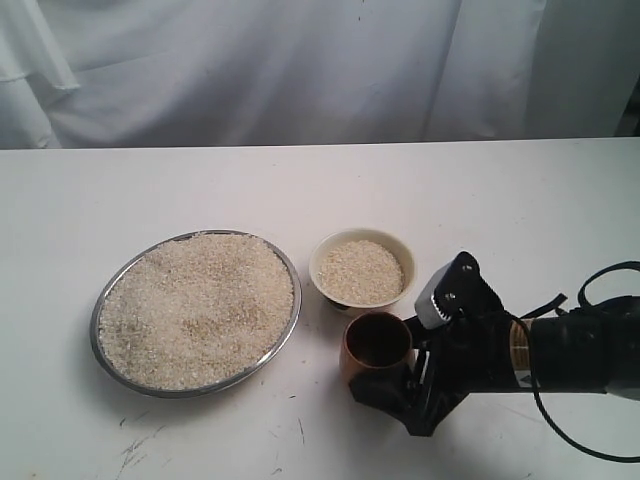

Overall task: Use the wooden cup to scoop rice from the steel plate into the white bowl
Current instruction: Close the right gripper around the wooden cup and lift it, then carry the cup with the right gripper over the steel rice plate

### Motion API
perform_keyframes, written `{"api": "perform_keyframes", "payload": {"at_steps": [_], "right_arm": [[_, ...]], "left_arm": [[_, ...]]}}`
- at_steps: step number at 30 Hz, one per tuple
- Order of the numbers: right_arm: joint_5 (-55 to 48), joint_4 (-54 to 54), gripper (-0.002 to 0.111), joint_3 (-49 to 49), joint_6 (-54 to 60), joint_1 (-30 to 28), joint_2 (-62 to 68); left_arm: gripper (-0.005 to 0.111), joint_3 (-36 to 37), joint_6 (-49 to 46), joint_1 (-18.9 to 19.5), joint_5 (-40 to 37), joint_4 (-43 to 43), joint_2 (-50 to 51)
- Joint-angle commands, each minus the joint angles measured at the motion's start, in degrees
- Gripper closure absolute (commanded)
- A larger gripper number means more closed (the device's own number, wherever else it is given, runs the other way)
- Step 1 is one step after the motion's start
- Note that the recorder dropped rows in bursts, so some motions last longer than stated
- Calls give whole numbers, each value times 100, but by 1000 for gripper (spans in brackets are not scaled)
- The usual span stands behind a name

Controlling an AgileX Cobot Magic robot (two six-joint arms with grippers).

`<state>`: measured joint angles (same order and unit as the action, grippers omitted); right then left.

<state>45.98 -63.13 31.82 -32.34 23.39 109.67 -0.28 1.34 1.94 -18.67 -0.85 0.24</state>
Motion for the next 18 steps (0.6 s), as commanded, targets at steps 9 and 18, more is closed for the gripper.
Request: {"api": "perform_keyframes", "payload": {"at_steps": [9,18], "right_arm": [[-228,-91,104,18,-667,61,-600],[-1593,-466,108,95,-1334,61,-1629]], "left_arm": [[107,28,1,11,40,-9,-24],[107,28,1,11,40,-9,-24]]}}
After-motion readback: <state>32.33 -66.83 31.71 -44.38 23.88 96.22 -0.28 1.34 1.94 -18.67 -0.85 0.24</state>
